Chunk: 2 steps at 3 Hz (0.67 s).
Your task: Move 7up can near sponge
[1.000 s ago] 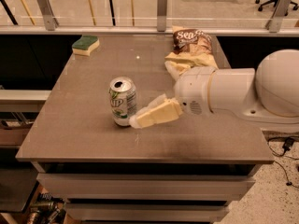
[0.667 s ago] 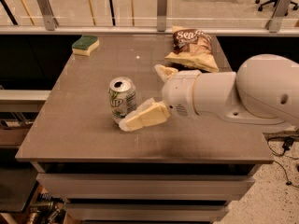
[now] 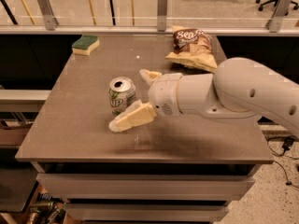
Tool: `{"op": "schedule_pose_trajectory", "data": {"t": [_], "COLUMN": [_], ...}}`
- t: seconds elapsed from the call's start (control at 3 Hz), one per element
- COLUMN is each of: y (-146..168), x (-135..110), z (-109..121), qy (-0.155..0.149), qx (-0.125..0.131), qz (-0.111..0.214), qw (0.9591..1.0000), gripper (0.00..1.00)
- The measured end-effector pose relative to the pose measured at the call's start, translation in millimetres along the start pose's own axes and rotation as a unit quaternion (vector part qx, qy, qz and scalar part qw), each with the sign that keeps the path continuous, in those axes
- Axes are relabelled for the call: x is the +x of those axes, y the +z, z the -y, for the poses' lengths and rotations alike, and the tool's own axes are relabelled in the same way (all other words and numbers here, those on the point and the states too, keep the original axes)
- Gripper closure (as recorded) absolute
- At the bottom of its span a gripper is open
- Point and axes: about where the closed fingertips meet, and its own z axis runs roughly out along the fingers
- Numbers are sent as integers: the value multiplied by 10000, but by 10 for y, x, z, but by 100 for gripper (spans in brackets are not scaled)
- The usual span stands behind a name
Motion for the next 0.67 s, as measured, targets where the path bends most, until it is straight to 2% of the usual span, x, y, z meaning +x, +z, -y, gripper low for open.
{"op": "schedule_pose_trajectory", "data": {"t": [0.33, 0.67], "y": [126, 134], "x": [7, -11], "z": [15, -1], "qy": [42, 23], "qx": [-185, -195], "qz": [87, 87], "qw": [9998, 9998], "gripper": [18, 40]}}
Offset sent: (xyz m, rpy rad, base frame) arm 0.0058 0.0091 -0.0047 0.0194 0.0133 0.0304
